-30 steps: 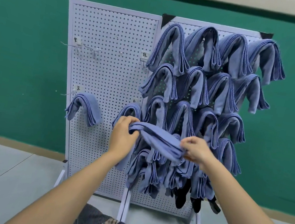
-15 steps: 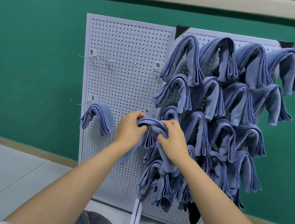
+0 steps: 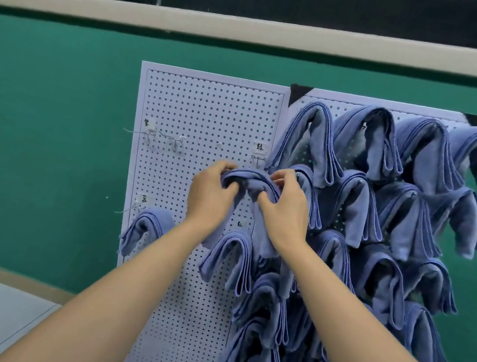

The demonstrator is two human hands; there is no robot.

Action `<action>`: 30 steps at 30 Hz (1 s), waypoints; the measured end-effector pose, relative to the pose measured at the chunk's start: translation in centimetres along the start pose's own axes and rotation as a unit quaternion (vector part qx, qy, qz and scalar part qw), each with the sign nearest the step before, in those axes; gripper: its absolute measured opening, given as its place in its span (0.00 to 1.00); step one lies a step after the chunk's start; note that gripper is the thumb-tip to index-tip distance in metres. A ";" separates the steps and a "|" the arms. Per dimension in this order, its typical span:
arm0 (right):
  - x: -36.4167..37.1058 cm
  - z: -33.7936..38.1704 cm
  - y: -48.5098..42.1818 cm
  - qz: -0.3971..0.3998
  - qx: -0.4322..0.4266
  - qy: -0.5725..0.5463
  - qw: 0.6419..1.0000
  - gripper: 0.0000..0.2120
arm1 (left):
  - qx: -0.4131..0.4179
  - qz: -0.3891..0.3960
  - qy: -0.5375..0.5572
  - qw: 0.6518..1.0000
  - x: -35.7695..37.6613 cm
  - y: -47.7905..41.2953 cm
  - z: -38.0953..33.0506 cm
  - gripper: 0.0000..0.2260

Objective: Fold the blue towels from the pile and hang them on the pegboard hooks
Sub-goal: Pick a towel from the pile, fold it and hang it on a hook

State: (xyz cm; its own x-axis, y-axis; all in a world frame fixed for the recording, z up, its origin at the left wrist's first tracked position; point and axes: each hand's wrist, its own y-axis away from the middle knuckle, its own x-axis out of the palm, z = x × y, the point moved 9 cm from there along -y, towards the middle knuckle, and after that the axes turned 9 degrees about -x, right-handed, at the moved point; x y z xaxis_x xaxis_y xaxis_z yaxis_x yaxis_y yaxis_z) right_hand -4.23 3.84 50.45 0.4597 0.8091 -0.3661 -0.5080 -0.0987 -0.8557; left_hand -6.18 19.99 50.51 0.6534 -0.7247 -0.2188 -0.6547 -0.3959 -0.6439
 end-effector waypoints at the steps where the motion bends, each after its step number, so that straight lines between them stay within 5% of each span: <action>1: 0.0 0.3 -0.9 -0.025 -0.006 -0.006 1.000 0.11 | 0.002 -0.012 0.018 1.000 -0.1 -1.0 -0.4 0.10; 12: 2.2 -2.2 -7.7 -0.154 0.050 0.049 0.986 0.10 | 0.034 -0.024 0.059 0.997 3.1 -10.3 -1.2 0.11; 24: 6.9 -5.3 -8.2 -0.088 0.021 0.139 0.986 0.12 | 0.026 0.009 0.095 0.995 7.3 -11.8 4.1 0.10; 30: 8.3 -5.7 -6.5 -0.059 0.043 0.123 0.990 0.28 | 0.011 0.058 0.076 0.995 8.8 -9.9 5.9 0.18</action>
State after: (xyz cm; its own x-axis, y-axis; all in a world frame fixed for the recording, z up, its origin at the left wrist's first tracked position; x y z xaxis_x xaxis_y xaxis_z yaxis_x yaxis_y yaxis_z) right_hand 7.06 7.92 50.90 0.6774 0.6461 -0.3517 -0.4949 0.0465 -0.8677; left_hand 8.29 20.84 50.63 0.5077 -0.8426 -0.1794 -0.7129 -0.2941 -0.6366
